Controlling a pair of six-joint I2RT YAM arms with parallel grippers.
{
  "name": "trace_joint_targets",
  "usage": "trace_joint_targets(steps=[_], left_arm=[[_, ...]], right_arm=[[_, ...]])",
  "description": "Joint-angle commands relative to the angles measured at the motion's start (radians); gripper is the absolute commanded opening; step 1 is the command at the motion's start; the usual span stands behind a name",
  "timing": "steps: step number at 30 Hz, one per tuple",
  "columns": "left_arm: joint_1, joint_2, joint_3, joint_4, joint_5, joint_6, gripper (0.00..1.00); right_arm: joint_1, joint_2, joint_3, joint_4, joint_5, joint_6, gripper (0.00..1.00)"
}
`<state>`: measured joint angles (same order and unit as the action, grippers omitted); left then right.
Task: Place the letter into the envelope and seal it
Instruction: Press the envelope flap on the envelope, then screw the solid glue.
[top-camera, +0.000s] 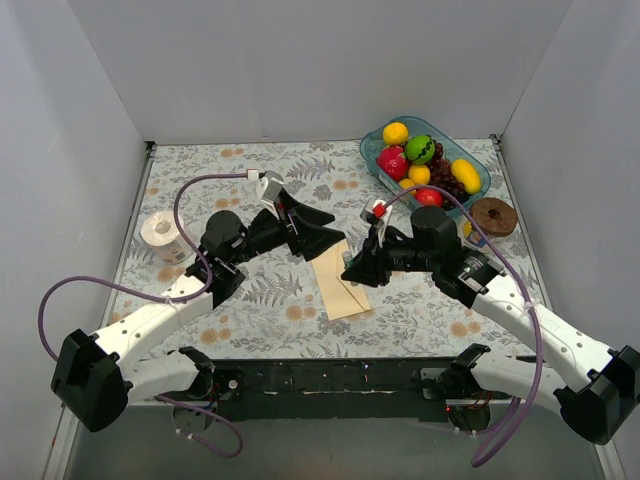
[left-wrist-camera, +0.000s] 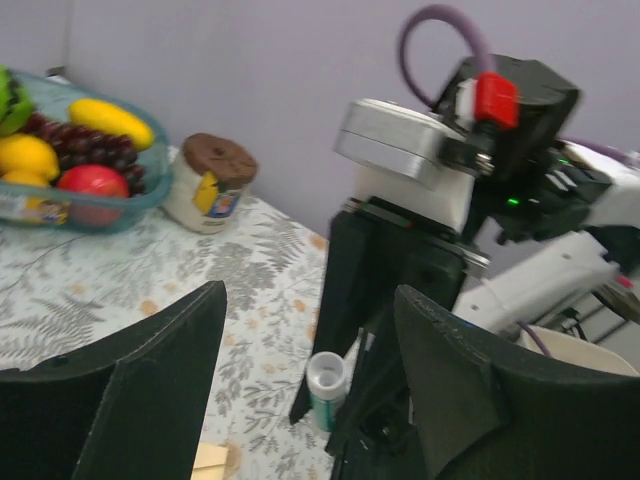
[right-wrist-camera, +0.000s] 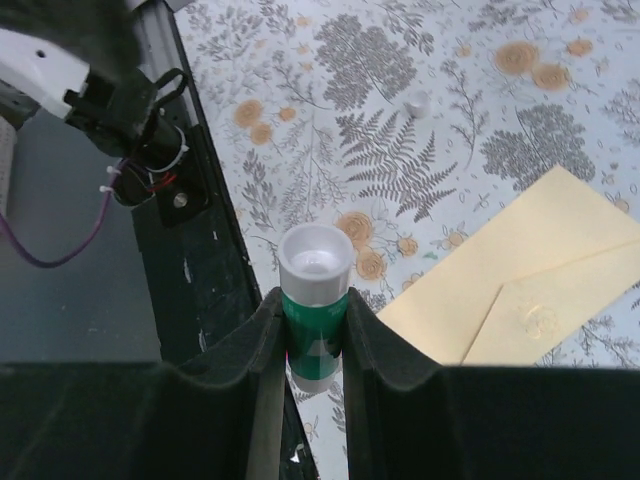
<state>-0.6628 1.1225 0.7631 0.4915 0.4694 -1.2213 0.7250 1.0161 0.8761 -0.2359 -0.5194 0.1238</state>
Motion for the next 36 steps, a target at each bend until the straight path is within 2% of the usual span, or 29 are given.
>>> trace_joint_targets(steps=[1, 4, 5, 8, 13, 23, 27, 31, 36], left_arm=[[0.002, -0.033, -0.042, 0.094, 0.257, -0.061, 0.66], [0.002, -0.017, -0.076, 0.206, 0.383, -0.139, 0.63], [0.002, -0.012, -0.102, 0.267, 0.400, -0.162, 0.62], [0.002, -0.006, -0.125, 0.315, 0.437, -0.195, 0.59], [0.002, 0.003, -0.114, 0.320, 0.439, -0.192, 0.58], [0.002, 0.025, -0.094, 0.430, 0.403, -0.251, 0.55], [0.002, 0.043, -0.085, 0.429, 0.399, -0.248, 0.51], [0.002, 0.083, -0.074, 0.479, 0.442, -0.299, 0.38], [0.002, 0.095, -0.087, 0.524, 0.436, -0.325, 0.38]], right_arm=[[0.004, -0.051, -0.017, 0.141, -0.122, -0.023, 0.01], [0.002, -0.074, -0.025, 0.207, -0.151, 0.007, 0.01], [0.002, -0.079, -0.026, 0.217, -0.159, 0.010, 0.01], [0.004, -0.094, -0.026, 0.268, -0.179, 0.030, 0.01], [0.004, -0.093, -0.017, 0.287, -0.200, 0.048, 0.01], [0.004, -0.067, -0.032, 0.285, -0.237, 0.060, 0.01], [0.004, -0.079, -0.040, 0.288, -0.232, 0.066, 0.01], [0.004, -0.077, -0.039, 0.282, -0.232, 0.065, 0.01], [0.004, -0.071, -0.040, 0.282, -0.241, 0.068, 0.01]])
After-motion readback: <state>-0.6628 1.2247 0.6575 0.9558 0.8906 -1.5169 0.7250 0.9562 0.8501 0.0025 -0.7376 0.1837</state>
